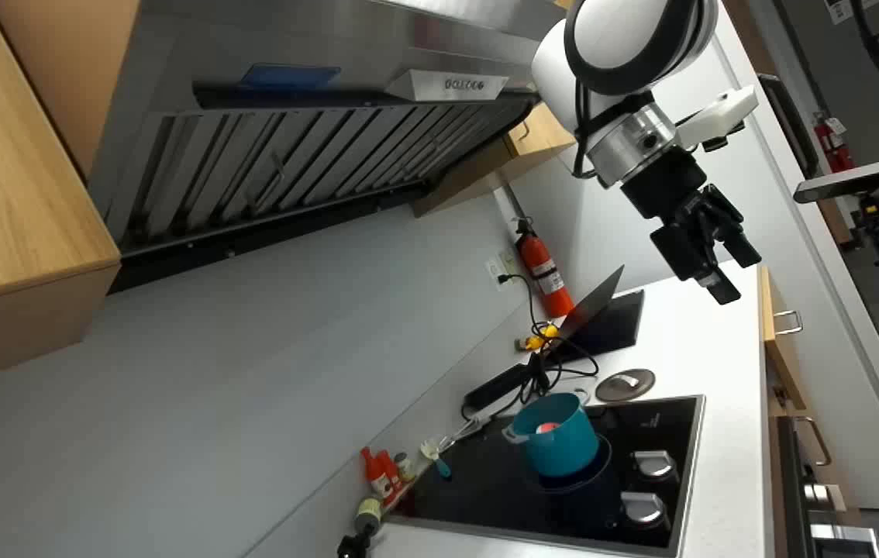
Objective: Put the black lid on the blue pot
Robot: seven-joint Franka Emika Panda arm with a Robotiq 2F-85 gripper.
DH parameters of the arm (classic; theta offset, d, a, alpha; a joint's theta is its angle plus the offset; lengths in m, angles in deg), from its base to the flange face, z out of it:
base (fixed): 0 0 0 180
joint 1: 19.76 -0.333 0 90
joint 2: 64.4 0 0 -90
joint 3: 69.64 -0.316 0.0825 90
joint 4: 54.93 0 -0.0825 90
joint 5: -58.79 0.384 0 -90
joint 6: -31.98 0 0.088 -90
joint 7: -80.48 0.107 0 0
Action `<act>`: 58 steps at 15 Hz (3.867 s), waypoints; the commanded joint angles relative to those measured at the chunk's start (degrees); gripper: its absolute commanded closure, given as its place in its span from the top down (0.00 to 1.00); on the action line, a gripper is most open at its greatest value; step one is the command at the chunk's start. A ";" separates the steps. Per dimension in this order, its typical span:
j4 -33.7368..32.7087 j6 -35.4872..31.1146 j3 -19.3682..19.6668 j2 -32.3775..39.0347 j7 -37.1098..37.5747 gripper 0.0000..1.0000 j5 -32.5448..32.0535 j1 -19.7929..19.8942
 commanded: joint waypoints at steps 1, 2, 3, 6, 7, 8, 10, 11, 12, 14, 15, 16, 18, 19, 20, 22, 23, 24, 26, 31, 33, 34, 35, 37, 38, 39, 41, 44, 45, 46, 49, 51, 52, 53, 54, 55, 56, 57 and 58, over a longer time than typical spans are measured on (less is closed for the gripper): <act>-0.10 0.11 0.50 0.05 0.06 1.00 -0.10 -0.52; -0.10 0.11 0.50 0.05 0.06 1.00 -0.10 -0.52; -0.10 0.11 0.50 0.05 0.06 1.00 -0.10 -0.52; -0.10 0.11 0.50 0.05 0.06 1.00 -0.10 -0.52; -0.10 0.11 0.50 0.05 0.06 1.00 -0.10 -0.52; -0.10 0.11 0.50 0.05 0.06 1.00 -0.10 -0.52; -0.10 0.11 0.50 0.05 0.06 1.00 -0.10 -0.52; -0.10 0.11 0.50 0.05 0.06 1.00 -0.10 -0.52; -0.10 0.11 0.50 0.05 0.06 1.00 -0.10 -0.52; -0.10 0.11 0.50 0.05 0.06 1.00 -0.10 -0.52; -0.10 0.11 0.50 0.05 0.06 1.00 -0.10 -0.52; -0.10 0.11 0.50 0.05 0.06 1.00 -0.10 -0.52; -0.10 0.11 0.50 0.05 0.06 1.00 -0.10 -0.52; -0.10 0.11 0.50 0.05 0.06 1.00 -0.10 -0.52; -0.10 0.11 0.50 0.05 0.06 1.00 -0.10 -0.52; -0.10 0.11 0.50 0.05 0.06 1.00 -0.10 -0.52; -0.10 0.11 0.50 0.05 0.06 1.00 -0.10 -0.52; -0.10 0.11 0.50 0.05 0.06 1.00 -0.10 -0.52; -0.10 0.11 0.50 0.05 0.06 1.00 -0.10 -0.52; -0.10 0.11 0.50 0.05 0.06 1.00 -0.10 -0.52; -0.10 0.11 0.50 0.05 0.06 1.00 -0.10 -0.52; -0.10 0.11 0.50 0.05 0.06 1.00 -0.10 -0.52; -0.10 0.11 0.50 0.05 0.06 1.00 -0.10 -0.52; -0.10 0.11 0.50 0.05 0.06 1.00 -0.10 -0.52; -0.10 0.11 0.50 0.05 0.06 1.00 -0.10 -0.52; -0.10 0.11 0.50 0.05 0.06 1.00 -0.10 -0.52; -0.08 0.05 0.47 0.09 0.09 1.00 -0.23 -0.53; 0.08 -1.02 0.39 0.26 0.72 1.00 -0.94 -0.40; 0.09 -1.38 0.45 0.35 0.68 1.00 -1.08 -0.35; 0.47 -1.97 0.38 0.07 0.70 1.00 -1.09 -0.44; 1.11 -4.41 0.68 0.34 0.29 1.00 -0.82 -0.32; 1.75 -6.86 0.97 0.79 0.08 1.00 -0.48 -0.20; 2.26 -8.46 1.15 1.06 0.27 1.00 -0.48 -0.06; 2.65 -9.90 1.36 1.40 0.47 1.00 -0.46 0.06; 3.03 -11.35 1.71 1.87 0.56 1.00 -0.39 0.25; 3.42 -12.87 2.13 2.31 0.53 1.00 -0.20 0.43; 3.71 -14.30 2.60 2.84 0.40 1.00 0.07 0.63; 3.92 -15.65 3.06 3.43 0.41 1.00 0.39 0.84; 4.01 -17.22 3.58 4.14 0.34 1.00 0.80 1.02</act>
